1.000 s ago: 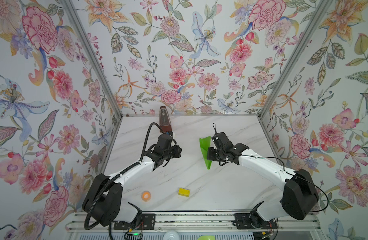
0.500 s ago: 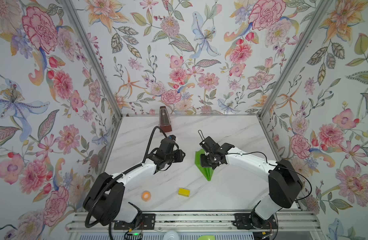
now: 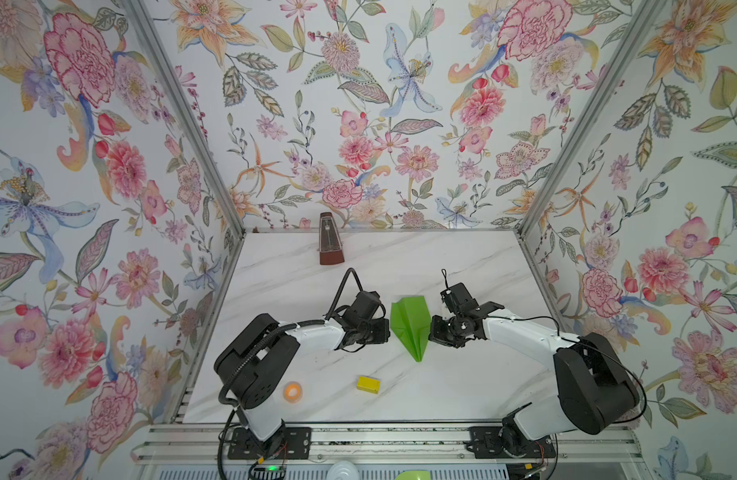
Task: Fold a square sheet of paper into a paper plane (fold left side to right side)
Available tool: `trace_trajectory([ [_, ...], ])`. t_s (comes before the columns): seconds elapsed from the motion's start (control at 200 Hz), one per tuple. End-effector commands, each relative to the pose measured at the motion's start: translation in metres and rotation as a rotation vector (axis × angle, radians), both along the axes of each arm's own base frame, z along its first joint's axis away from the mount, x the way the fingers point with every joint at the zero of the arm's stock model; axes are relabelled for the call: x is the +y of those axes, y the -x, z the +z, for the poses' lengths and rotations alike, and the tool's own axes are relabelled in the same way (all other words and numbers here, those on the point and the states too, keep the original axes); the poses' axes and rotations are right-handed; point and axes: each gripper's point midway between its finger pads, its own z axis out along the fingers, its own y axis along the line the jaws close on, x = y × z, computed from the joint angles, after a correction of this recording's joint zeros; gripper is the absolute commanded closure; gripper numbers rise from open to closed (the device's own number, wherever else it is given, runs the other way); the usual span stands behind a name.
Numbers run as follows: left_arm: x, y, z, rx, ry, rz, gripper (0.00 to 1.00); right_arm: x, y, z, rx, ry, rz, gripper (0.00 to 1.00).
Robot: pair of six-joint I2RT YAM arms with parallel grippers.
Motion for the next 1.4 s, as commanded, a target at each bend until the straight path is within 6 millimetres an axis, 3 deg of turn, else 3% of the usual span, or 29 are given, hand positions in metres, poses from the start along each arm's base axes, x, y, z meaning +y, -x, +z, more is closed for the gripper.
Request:
trace_trajectory([
  [0.0,-0.018,-0.004,0.006,0.006,0.063,-0.01,0.94,0.017,-0.004,-0.002,-0.011,-0.099,0.049,0.9],
  [0.56,-0.024,-0.004,-0.029,0.074,0.018,-0.052,0.97,0.053,-0.001,-0.019,0.047,-0.278,0.093,0.93],
  [0.901,-0.019,-0.009,-0.028,0.063,0.011,-0.044,0.95,0.067,0.001,-0.011,0.035,-0.314,0.118,0.94],
  [1.221,-0.018,-0.006,-0.034,0.101,0.136,-0.013,0.94,0.074,0.002,-0.016,0.029,-0.32,0.122,0.94],
  [1.391,-0.002,-0.013,-0.015,0.052,0.144,0.028,0.89,0.068,0.005,-0.025,0.046,-0.294,0.092,0.94],
])
